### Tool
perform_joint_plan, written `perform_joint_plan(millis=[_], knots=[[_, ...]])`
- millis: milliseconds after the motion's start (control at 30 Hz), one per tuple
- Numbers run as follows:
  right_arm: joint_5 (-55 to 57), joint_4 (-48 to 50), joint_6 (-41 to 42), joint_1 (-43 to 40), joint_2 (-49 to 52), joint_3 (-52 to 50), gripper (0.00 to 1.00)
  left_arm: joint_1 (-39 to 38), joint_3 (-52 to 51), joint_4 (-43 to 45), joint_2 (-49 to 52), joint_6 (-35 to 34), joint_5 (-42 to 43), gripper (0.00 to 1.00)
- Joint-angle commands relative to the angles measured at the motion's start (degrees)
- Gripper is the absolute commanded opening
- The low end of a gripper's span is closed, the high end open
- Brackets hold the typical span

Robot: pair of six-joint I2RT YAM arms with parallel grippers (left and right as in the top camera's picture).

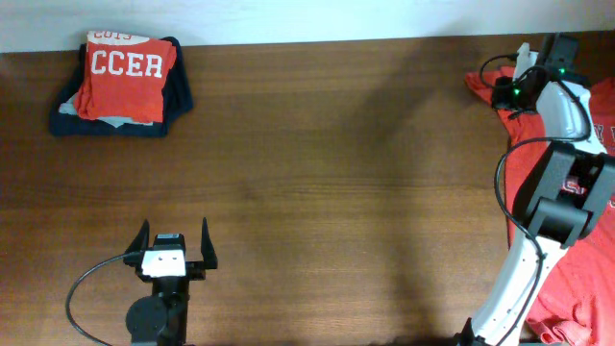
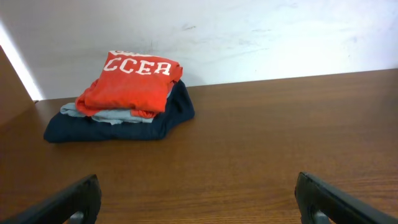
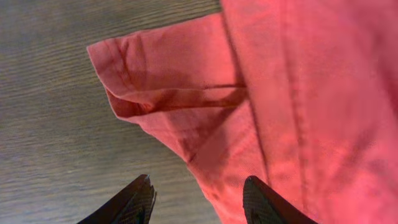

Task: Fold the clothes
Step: 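Reach the right gripper to the orange T-shirt's left sleeve and grasp it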

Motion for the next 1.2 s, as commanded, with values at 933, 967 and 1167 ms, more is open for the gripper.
perform_joint_plan(millis=[933, 967, 1167], knots=[[4.44, 5.03, -2.91, 1.29, 4.28, -0.87, 0.46, -0.24, -0.15, -0.09, -0.39, 0.94, 0.17, 0.99], [4.81, 5.03, -2.89, 1.31, 4.31, -0.87, 0.43, -0.24, -0.15, -0.09, -0.39, 0.94, 0.17, 0.99], [5.03, 5.11, -2.91, 1.29, 4.37, -0.87, 0.29, -0.24, -0.15, -0.09, -0.39, 0.94, 0.17, 0.99]])
